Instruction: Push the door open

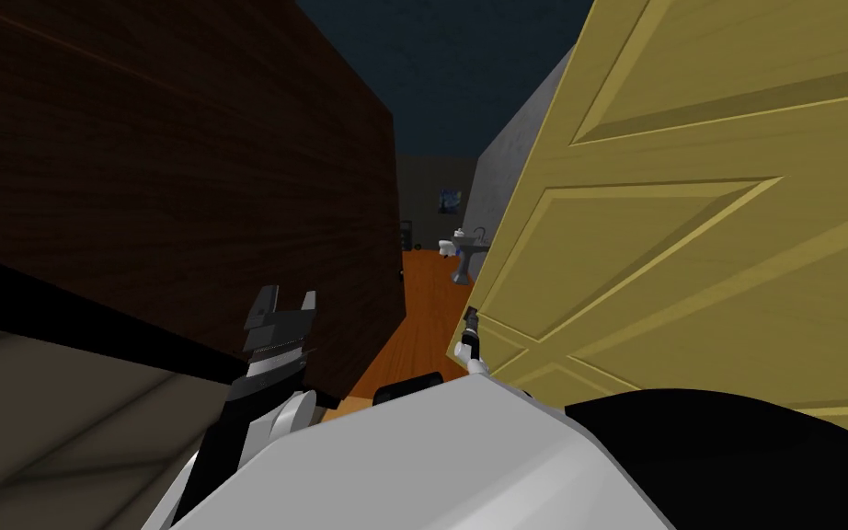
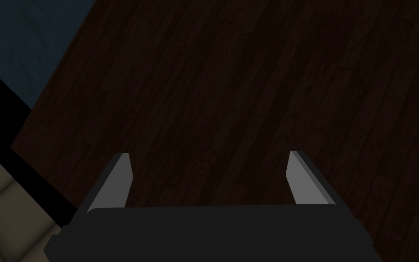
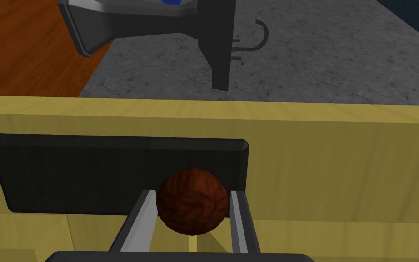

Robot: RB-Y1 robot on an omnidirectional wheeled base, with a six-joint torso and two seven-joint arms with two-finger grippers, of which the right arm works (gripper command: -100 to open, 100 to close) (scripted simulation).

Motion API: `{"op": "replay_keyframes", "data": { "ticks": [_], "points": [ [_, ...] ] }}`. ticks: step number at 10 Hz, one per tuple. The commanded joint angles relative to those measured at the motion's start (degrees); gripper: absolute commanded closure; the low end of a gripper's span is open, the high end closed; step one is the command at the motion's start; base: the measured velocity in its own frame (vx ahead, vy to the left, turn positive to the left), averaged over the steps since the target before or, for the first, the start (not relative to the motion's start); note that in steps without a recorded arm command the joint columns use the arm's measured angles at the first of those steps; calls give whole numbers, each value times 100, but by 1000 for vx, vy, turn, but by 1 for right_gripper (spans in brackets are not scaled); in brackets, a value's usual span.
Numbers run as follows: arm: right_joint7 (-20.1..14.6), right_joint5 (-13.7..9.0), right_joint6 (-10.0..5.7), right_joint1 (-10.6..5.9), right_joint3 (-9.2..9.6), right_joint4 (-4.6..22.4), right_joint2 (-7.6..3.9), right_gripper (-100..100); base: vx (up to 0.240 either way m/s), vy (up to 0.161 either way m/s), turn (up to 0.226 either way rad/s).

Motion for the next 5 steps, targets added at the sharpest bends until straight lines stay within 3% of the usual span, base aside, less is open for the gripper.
{"op": "replay_keyframes", "data": {
  "ticks": [1, 5],
  "points": [
    [-27, -14, -137, -69, -36, 159, -97, 100, 8, -14, 12],
    [295, -130, -190, -188, -448, 219, 121, 100, 132, -35, -6]
  ]
}}
